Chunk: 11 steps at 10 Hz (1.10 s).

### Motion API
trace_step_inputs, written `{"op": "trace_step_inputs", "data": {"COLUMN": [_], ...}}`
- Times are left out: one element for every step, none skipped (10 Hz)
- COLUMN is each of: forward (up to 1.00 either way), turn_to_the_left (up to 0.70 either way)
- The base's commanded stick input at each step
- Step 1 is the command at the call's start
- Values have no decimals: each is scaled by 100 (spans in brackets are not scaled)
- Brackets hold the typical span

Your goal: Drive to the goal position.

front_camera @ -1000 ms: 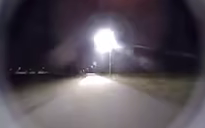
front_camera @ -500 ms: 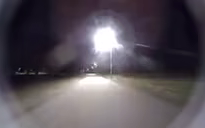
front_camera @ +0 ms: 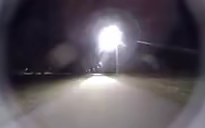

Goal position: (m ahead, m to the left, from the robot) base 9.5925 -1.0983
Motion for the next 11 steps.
{"op": "trace_step_inputs", "data": {"forward": [100, 100, 100, 100, 100, 100, 100, 100, 100, 100, 100], "turn_to_the_left": [0, 0, 0, 0, 0, -1, -5, -8, -12, -16, -19]}}
